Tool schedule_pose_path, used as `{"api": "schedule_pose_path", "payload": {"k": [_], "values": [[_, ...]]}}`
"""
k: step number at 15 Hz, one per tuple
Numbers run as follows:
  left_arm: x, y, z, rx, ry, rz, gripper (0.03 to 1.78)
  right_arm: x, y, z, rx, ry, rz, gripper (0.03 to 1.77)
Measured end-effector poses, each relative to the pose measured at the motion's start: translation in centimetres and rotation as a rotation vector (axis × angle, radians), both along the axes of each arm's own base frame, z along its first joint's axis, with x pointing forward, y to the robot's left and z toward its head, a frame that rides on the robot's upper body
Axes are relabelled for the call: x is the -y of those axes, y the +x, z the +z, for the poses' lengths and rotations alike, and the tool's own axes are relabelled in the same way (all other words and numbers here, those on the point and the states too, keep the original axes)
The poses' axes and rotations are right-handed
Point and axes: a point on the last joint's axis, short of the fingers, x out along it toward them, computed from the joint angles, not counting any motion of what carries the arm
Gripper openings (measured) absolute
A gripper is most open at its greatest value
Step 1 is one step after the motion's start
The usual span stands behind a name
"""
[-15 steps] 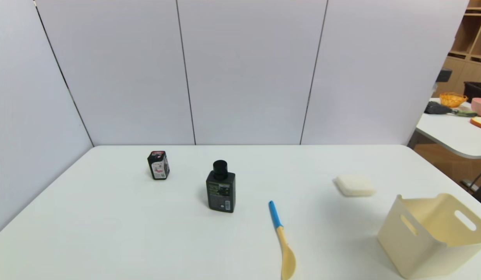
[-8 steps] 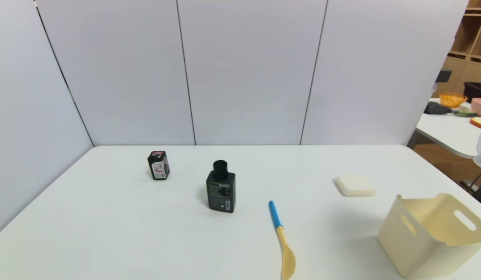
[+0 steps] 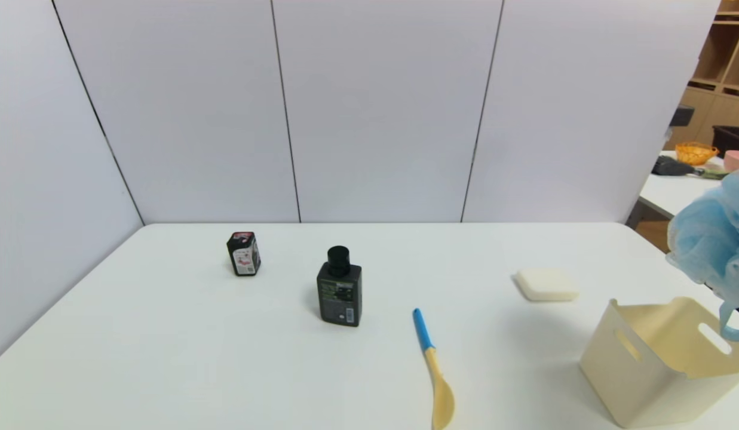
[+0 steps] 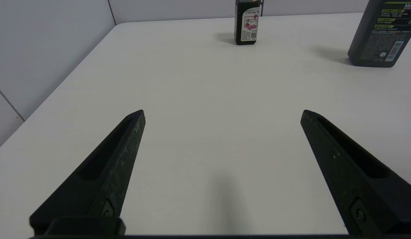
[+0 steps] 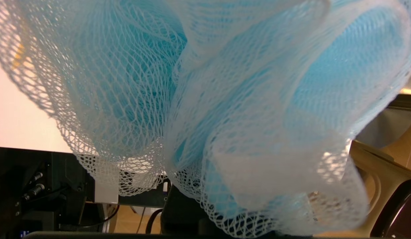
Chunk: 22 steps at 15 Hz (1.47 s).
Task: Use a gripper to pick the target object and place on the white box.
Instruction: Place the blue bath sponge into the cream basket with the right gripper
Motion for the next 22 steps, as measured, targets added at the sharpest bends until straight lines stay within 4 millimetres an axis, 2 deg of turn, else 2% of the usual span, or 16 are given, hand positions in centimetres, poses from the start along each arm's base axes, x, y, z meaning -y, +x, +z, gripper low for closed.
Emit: {"api": "schedule_pose_path", "payload": {"k": [9,22], "values": [[0.0,0.0,0.0,0.000,0.000,0.000,1.69,0.1,2.9,-3.5,-0.199,-0.001,-0.011,0.27],[0.0,0.0,0.0,0.000,0.000,0.000,1.69,0.3,4.9,-5.0,-0.274,-0.003,-0.027,0.26]]}}
